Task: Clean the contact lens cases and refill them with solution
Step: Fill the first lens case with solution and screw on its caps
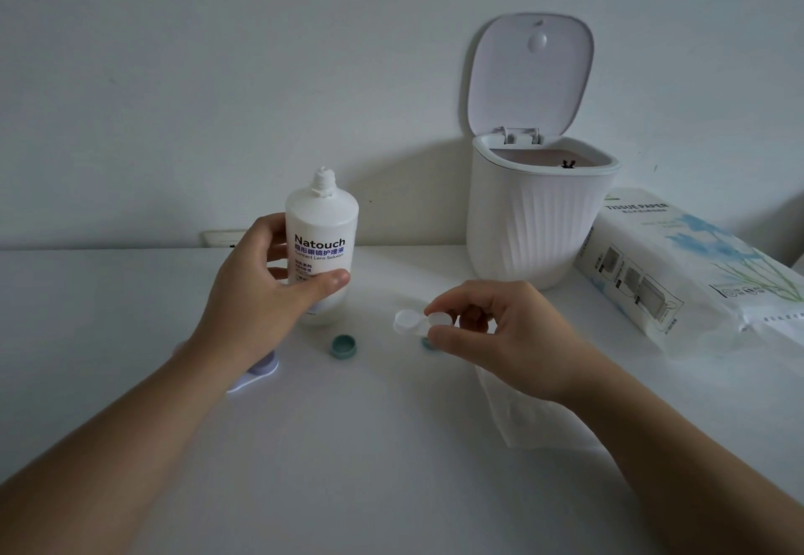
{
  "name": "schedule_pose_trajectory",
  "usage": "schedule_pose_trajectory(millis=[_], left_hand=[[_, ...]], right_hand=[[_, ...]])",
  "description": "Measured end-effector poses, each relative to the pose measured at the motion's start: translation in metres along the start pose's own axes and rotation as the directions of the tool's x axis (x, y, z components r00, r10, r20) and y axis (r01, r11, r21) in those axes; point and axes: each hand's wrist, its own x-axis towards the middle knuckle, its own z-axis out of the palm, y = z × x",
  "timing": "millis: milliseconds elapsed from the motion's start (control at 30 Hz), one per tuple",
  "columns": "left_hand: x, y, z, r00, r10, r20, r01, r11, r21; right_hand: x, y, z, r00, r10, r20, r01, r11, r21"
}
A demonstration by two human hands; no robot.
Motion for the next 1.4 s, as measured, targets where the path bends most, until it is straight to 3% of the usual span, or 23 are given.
schedule_pose_trajectory(millis=[433, 533, 600, 700, 833, 967, 1133, 1400], left_hand=[[0.004, -0.003, -0.001, 0.998, -0.059, 0.006, 0.059, 0.998, 0.021], [0.003, 0.000, -0.004, 0.993, 0.054, -0.108, -0.037, 0.988, 0.152], [0.003, 0.003, -0.008, 0.960, 0.216, -0.177, -0.159, 0.944, 0.291], [0.003, 0.011, -0.016, 0.900, 0.387, -0.199, -0.308, 0.890, 0.335], [-0.006, 0.026, -0.011, 0.883, 0.460, -0.091, -0.424, 0.867, 0.261], [-0.019, 0.032, 0.005, 0.870, 0.471, 0.144, -0.483, 0.873, 0.063], [-0.027, 0.023, 0.019, 0.857, 0.313, 0.409, -0.340, 0.940, -0.007], [-0.027, 0.021, 0.018, 0.847, 0.170, 0.504, -0.165, 0.985, -0.053]], right_hand=[[0.001, 0.004, 0.001, 1.000, 0.007, 0.001, -0.007, 1.000, 0.030], [0.001, 0.004, 0.000, 1.000, 0.004, 0.008, -0.004, 0.999, 0.034], [0.001, 0.004, 0.000, 1.000, 0.007, 0.003, -0.007, 0.999, 0.033], [0.001, 0.004, 0.000, 1.000, 0.008, 0.005, -0.008, 0.999, 0.031], [0.001, 0.004, 0.001, 1.000, 0.020, -0.003, -0.020, 0.999, 0.040], [0.000, 0.003, 0.000, 1.000, 0.008, 0.008, -0.008, 0.998, 0.059], [0.000, 0.003, -0.001, 0.999, -0.030, 0.031, 0.028, 0.998, 0.054], [-0.001, 0.000, -0.001, 0.995, -0.064, 0.082, 0.056, 0.994, 0.097]])
